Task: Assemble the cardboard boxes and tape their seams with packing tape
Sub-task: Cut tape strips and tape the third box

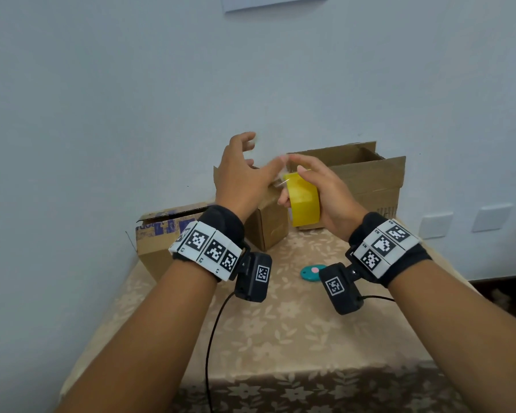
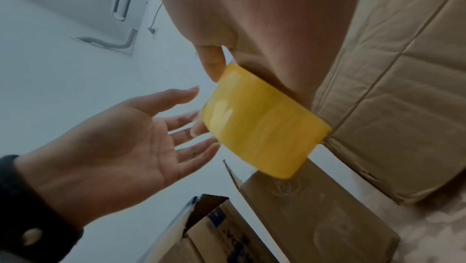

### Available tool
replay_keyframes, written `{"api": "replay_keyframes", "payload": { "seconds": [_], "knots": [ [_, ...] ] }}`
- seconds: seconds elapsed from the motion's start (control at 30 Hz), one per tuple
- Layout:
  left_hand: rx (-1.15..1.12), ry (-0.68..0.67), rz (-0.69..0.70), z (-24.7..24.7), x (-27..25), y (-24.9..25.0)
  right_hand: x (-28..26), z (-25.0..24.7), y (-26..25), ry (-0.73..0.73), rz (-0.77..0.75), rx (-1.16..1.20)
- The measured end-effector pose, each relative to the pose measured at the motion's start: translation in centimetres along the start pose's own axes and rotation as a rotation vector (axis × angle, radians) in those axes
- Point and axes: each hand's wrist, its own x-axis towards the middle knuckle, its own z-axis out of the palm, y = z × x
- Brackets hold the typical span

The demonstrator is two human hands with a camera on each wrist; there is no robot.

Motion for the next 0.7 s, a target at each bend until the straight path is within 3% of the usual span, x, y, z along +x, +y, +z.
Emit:
{"api": "replay_keyframes", "payload": {
  "seconds": [0.17, 0.43, 0.6, 0.7],
  "knots": [
    [-0.102, 0.104, 0.001, 0.1, 0.2, 0.2, -0.7, -0.7, 0.4, -0.074, 0.208, -0.034],
    [-0.130, 0.105, -0.027, 0.3, 0.2, 0.0, -1.5, -1.3, 1.9, -0.056, 0.501, -0.080],
    [-0.133, 0.077, -0.041, 0.4, 0.2, 0.0, -0.5, -1.6, 2.0, 0.015, 0.632, -0.331],
    [-0.134, 0.055, -0.045, 0.4, 0.1, 0.1, -0.3, -1.9, 1.3, 0.075, 0.603, -0.517]
  ]
}}
